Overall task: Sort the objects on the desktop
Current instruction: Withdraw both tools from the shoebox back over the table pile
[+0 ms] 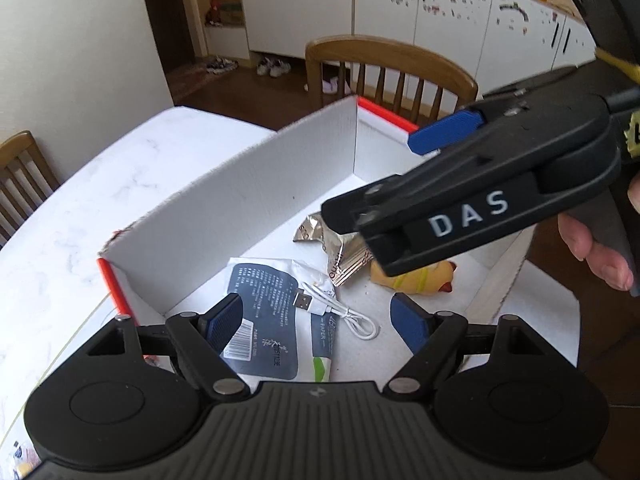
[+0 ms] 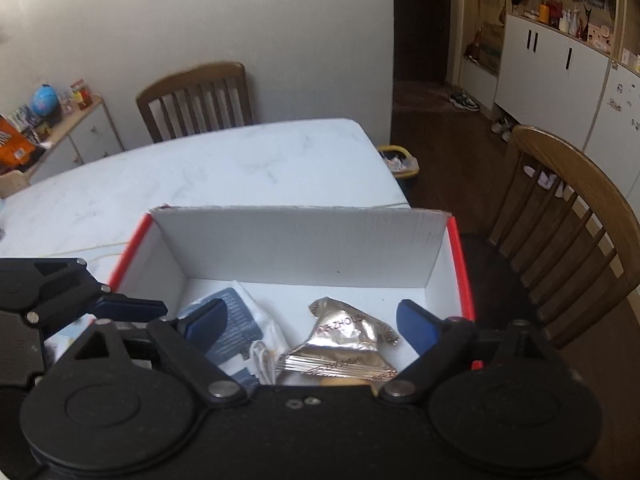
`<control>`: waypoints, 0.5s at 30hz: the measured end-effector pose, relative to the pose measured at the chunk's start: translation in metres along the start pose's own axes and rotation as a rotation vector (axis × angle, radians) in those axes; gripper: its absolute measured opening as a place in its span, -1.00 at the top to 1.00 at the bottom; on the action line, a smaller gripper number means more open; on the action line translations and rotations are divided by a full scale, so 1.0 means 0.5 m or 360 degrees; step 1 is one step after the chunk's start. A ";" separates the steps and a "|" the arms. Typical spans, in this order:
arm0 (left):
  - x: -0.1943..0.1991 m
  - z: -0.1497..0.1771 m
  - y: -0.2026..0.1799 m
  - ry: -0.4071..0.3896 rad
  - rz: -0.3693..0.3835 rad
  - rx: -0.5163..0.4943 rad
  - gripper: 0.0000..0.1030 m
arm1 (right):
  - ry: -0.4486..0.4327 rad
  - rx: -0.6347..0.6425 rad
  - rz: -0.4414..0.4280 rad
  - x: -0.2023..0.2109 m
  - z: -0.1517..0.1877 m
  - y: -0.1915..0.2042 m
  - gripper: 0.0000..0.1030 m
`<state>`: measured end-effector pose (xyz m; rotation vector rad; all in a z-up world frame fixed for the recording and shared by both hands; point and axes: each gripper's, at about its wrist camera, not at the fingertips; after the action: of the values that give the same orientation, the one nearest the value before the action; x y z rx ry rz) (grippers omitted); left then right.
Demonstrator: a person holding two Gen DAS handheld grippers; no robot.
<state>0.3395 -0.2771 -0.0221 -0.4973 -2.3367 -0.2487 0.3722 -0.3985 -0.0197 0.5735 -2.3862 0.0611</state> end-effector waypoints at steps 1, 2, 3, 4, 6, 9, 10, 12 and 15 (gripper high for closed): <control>0.011 0.002 0.000 -0.0018 -0.0005 0.0010 -0.56 | -0.0017 -0.0002 -0.0002 0.009 0.000 0.001 -0.81; 0.020 0.003 -0.001 -0.0038 -0.0010 0.0021 -0.56 | -0.0034 -0.0002 -0.0004 0.019 0.001 0.002 -0.83; 0.030 0.004 -0.002 -0.0060 -0.0017 0.0028 -0.57 | -0.0052 -0.0001 -0.0005 0.029 0.002 0.004 -0.83; 0.038 0.006 -0.004 -0.0077 -0.0026 0.0034 -0.57 | -0.0067 -0.0001 -0.0005 0.038 0.002 0.006 -0.83; 0.055 0.011 -0.006 -0.0118 -0.0054 0.0044 -0.56 | -0.0093 -0.0006 0.0001 0.054 0.004 0.008 -0.83; 0.083 0.024 -0.012 -0.0175 -0.0093 0.0058 -0.56 | -0.0118 -0.0032 0.0008 0.073 0.008 0.011 -0.83; 0.093 0.029 -0.014 -0.0195 -0.0105 0.0056 -0.56 | -0.0123 -0.0042 0.0012 0.077 0.009 0.012 -0.83; 0.111 0.039 -0.014 -0.0224 -0.0121 0.0061 -0.57 | -0.0139 -0.0053 0.0014 0.088 0.010 0.019 -0.83; 0.138 0.051 -0.011 -0.0260 -0.0137 0.0086 -0.56 | -0.0160 -0.0043 0.0020 0.104 0.014 0.036 -0.83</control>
<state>0.2755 -0.2544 0.0071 -0.4042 -2.5202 -0.1912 0.3254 -0.4036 0.0094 0.5610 -2.4844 0.0052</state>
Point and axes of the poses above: each gripper's, at about its wrist camera, not at the fingertips, and x roughly against the way its jaws point, y to its left, z to its underside, and after that the axes turned 9 degrees about -y, right-handed
